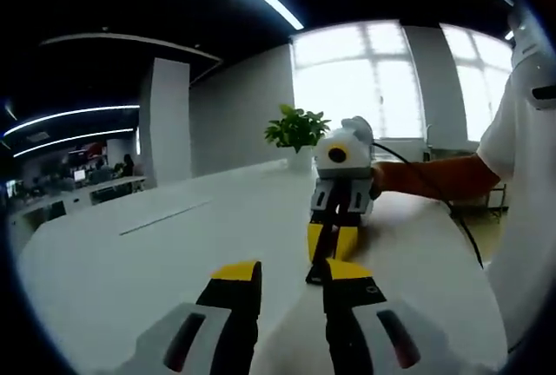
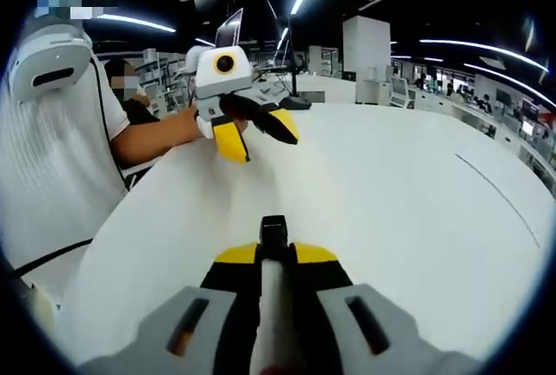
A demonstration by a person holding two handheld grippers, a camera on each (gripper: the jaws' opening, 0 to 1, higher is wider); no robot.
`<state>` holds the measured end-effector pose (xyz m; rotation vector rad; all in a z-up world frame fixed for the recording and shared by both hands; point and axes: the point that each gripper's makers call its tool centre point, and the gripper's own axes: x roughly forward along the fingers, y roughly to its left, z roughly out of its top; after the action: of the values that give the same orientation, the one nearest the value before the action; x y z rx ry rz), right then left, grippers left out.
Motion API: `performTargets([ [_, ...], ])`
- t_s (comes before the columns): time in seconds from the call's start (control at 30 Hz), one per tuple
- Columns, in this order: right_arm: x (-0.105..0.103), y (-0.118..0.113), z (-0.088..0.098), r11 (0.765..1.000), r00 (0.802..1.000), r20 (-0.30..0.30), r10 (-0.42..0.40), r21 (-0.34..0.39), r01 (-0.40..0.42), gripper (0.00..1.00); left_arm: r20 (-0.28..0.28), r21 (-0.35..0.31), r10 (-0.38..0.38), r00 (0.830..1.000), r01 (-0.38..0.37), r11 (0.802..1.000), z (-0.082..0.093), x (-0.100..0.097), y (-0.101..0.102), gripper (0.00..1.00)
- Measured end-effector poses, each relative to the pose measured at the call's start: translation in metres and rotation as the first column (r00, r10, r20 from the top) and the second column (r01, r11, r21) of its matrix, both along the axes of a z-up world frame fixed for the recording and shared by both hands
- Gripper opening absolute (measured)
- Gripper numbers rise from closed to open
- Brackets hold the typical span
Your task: Snap the two parts of the plastic buckle together until the buckle closes and remains connected.
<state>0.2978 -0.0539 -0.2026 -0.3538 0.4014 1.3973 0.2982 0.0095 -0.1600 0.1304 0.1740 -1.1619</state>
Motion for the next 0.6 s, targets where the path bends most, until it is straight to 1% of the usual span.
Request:
performTargets([
  [0.1, 0.007, -0.001, -0.001, 1.000, 1.000, -0.008, -0.001, -0.003, 0.001, 0.12, 0.003, 0.001, 0.026, 1.000, -0.026, 1.000, 0.000, 0.004, 0.003, 0.28],
  [0.17, 0.012, -0.001, -0.001, 1.000, 1.000, -0.012, -0.009, -0.007, 0.009, 0.12, -0.008, 0.011, 0.071, 0.997, -0.071, 0.997, -0.003, 0.014, 0.010, 0.28],
  [0.2, 0.021, -0.001, 0.000, 1.000, 1.000, -0.013, -0.010, -0.008, 0.010, 0.12, -0.011, 0.011, 0.079, 0.997, -0.079, 0.997, -0.004, 0.017, 0.012, 0.28],
  [0.3, 0.030, -0.003, 0.000, 1.000, 1.000, -0.012, -0.018, -0.018, 0.018, 0.12, -0.011, 0.007, 0.116, 0.993, -0.116, 0.993, -0.004, 0.022, 0.018, 0.28],
  [0.37, 0.032, -0.003, 0.000, 0.999, 1.000, -0.006, -0.019, -0.026, 0.019, 0.12, -0.009, 0.012, 0.123, 0.992, -0.123, 0.992, -0.005, 0.024, 0.019, 0.28],
  [0.4, 0.038, -0.004, 0.001, 0.999, 1.000, -0.005, -0.020, -0.029, 0.020, 0.12, 0.001, 0.018, 0.126, 0.992, -0.126, 0.992, -0.006, 0.025, 0.020, 0.28],
  [0.5, 0.052, -0.005, 0.002, 0.999, 0.999, 0.003, -0.035, -0.034, 0.035, 0.12, -0.006, 0.030, 0.130, 0.992, -0.129, 0.991, -0.009, 0.026, 0.019, 0.28],
  [0.57, 0.055, -0.005, 0.002, 0.999, 0.999, 0.004, -0.038, -0.037, 0.038, 0.12, -0.005, 0.040, 0.130, 0.992, -0.130, 0.991, -0.011, 0.026, 0.020, 0.28],
  [0.6, 0.057, -0.006, 0.000, 0.998, 0.999, -0.008, -0.039, -0.040, 0.039, 0.12, -0.005, 0.043, 0.131, 0.991, -0.131, 0.990, -0.011, 0.027, 0.020, 0.29],
])
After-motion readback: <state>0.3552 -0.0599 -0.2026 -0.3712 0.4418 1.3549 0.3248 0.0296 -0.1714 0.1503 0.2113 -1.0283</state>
